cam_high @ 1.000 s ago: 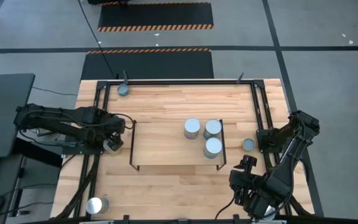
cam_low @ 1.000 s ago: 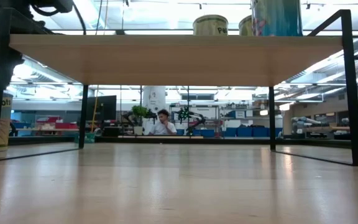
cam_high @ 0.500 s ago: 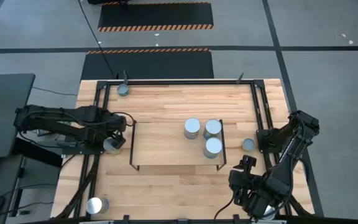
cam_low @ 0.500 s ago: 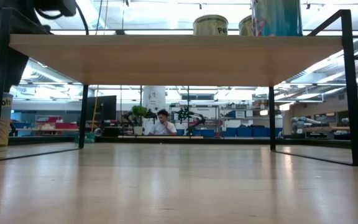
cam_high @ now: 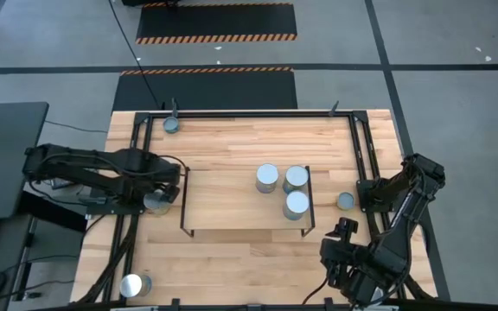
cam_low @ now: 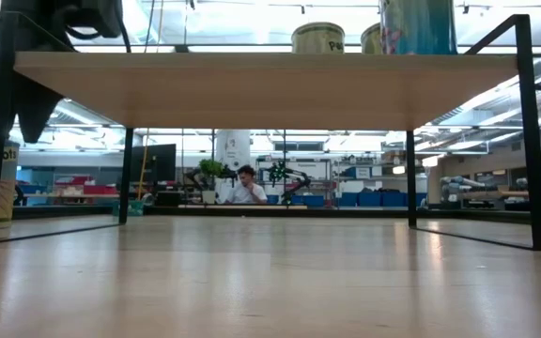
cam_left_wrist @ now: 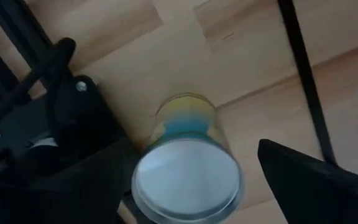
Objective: Pick and place cans onto a shelf
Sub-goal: Put the canned carrots on the shelf
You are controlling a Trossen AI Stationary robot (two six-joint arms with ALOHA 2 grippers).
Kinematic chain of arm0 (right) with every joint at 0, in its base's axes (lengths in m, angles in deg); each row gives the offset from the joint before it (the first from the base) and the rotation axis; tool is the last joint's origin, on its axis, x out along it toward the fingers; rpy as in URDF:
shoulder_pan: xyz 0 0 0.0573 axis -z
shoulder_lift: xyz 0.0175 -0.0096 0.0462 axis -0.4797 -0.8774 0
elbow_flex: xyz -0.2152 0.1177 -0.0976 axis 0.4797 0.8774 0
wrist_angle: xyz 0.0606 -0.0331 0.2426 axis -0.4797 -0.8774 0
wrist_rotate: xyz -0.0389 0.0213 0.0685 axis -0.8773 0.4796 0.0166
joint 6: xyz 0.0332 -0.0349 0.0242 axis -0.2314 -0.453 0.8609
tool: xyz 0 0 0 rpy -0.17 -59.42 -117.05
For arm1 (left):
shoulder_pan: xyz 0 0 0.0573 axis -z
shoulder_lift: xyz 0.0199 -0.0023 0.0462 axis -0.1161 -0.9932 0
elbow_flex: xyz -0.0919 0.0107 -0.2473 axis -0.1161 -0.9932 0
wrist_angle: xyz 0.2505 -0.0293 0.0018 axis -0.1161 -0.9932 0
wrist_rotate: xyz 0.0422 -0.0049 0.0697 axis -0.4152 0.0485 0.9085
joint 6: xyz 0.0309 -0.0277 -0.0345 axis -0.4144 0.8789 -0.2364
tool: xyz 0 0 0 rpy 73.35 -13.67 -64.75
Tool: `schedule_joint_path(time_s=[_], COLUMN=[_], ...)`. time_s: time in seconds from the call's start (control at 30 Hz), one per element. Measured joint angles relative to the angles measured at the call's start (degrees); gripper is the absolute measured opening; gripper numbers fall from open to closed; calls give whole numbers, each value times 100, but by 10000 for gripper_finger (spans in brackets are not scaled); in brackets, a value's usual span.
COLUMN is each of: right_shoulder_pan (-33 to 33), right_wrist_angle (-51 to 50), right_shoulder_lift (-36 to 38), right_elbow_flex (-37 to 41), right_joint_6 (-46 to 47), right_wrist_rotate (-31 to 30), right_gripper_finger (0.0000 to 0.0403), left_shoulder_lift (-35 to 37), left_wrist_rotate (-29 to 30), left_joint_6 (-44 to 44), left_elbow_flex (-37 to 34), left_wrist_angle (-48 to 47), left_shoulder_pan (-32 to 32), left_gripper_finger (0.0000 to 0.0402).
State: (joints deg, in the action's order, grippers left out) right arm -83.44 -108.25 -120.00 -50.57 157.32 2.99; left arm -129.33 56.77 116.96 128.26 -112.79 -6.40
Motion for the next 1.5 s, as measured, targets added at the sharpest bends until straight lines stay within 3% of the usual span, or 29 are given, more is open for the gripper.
schedule_joint_path(time_s=[0.23, 0.5, 0.9, 1.03, 1.17, 1.3, 1.5], right_shoulder_pan=[-32, -139, -222, -223, -222, -216, -216], right_wrist_angle=[25, 19, 17, 16, -11, -5, 22], right_shoulder_lift=[0, 0, 0, 0, 0, 0, -2], right_elbow_flex=[-1, -1, -1, -1, -1, -1, -1], right_joint_6=[28, 11, 15, -2, -11, 23, 41], right_wrist_rotate=[7, 17, -87, -87, -120, -216, -295], right_gripper_finger=[367, 367, 367, 367, 367, 367, 367], left_shoulder_lift=[-453, -503, -498, -490, -490, -448, -462], left_wrist_rotate=[-298, -525, -635, -683, -680, -336, 10], left_joint_6=[546, 858, 857, 610, 225, 356, 445], left_elbow_flex=[-90, -87, -27, 526, 1579, 2295, 2230], left_wrist_angle=[-45, -45, -150, -690, -1439, -1501, -1490], left_shoulder_pan=[50, 287, 871, 990, 1069, 1087, 1097], left_gripper_finger=[354, 354, 311, 288, 259, 226, 194])
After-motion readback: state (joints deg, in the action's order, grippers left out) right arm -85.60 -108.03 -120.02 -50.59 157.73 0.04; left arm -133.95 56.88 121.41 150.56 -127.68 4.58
